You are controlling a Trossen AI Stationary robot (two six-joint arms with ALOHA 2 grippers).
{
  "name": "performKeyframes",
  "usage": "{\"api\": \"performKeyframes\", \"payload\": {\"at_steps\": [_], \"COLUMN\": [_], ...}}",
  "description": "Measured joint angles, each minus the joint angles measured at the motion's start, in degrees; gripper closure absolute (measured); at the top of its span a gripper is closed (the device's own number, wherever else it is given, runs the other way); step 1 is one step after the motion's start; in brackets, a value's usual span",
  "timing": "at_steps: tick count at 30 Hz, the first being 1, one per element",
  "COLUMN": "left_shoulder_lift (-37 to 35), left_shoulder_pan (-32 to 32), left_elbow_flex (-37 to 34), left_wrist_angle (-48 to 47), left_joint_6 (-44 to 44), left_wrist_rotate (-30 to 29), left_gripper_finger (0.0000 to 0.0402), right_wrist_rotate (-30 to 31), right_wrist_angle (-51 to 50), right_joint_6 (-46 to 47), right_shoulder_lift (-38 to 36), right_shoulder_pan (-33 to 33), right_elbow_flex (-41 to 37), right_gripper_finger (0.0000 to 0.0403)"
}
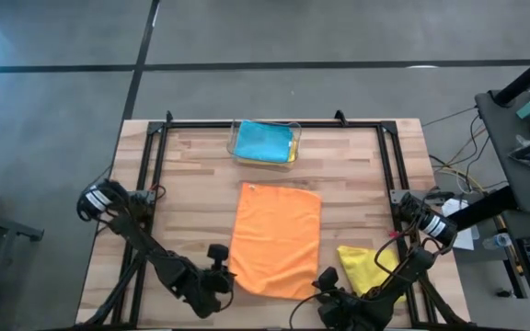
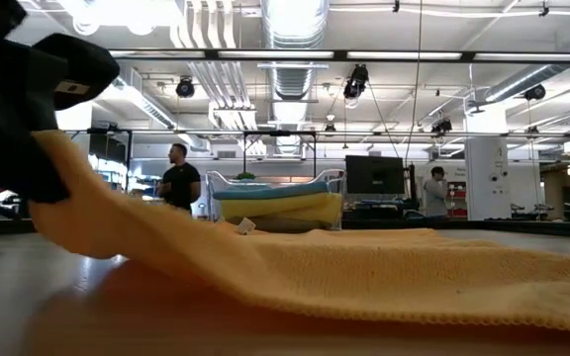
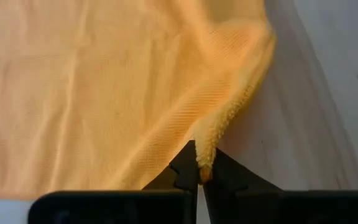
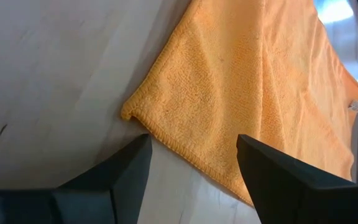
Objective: Fold microfiber towels
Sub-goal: Fold the orange microfiber cloth
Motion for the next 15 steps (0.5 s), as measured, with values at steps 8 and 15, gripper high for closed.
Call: {"api": "performKeyframes", "payload": {"at_steps": [8, 15], "left_shoulder_lift": [-1.19, -3.10], "left_shoulder_pan": [3.24, 5.46], "left_elbow_flex": [-0.29, -0.53], "left_wrist_angle": [1.89, 3.21], "left_joint_6": [-2.71, -3.74], "left_wrist_rotate": [4.72, 5.64], "left_gripper_finger": [0.0401, 0.0402], "right_wrist_rotate": [0.09, 0.02], "right_wrist_angle": [1.23, 2.06], "right_joint_6": [0.05, 0.70], "right_shoulder_lift": [0.02, 0.04], "right_shoulder_pan": [0.64, 0.92], "right_elbow_flex": [-0.07, -0.07], "right_gripper_finger": [0.0170, 0.0170]}}
